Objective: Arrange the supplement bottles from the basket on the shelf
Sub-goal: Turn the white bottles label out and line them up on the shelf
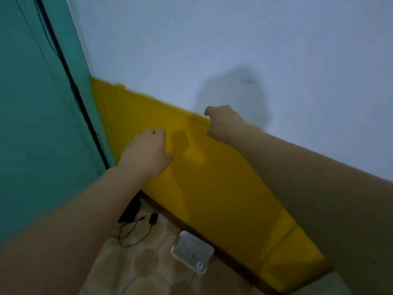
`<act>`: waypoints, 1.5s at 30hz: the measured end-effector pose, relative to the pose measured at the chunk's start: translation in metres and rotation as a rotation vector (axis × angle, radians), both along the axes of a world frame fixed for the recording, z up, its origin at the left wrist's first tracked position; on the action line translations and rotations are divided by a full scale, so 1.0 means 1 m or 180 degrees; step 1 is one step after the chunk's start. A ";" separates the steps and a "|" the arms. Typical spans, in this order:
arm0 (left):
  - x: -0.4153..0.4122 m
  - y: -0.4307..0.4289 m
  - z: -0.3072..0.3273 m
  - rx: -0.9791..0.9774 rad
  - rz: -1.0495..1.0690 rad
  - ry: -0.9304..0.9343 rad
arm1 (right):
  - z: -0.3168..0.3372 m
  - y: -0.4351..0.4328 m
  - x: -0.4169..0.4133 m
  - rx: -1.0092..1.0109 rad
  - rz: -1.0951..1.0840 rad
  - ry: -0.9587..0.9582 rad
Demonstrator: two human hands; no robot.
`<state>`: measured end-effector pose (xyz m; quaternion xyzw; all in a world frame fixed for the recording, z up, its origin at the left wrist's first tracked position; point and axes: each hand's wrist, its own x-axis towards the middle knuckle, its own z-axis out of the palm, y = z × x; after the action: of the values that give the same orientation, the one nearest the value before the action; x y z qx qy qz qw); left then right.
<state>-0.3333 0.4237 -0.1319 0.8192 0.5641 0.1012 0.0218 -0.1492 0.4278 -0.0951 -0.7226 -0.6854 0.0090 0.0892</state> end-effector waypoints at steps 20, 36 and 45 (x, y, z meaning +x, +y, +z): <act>0.185 -0.410 0.211 0.0046 -0.2776 -0.1127 | 0.216 -0.570 0.114 0.0409 -0.2664 -0.0323; 0.295 -0.521 0.184 -0.0050 -0.2204 -0.0958 | 0.189 -0.673 0.242 0.0393 -0.2243 -0.0090; 0.314 -0.487 0.160 0.0018 -0.1723 -0.0410 | 0.165 -0.601 0.283 0.0461 -0.1753 0.0277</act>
<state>-0.0197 -0.0631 0.0277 0.9320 0.3218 0.1452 0.0816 0.1341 -0.1728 0.0702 -0.8722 -0.4578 -0.0335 0.1690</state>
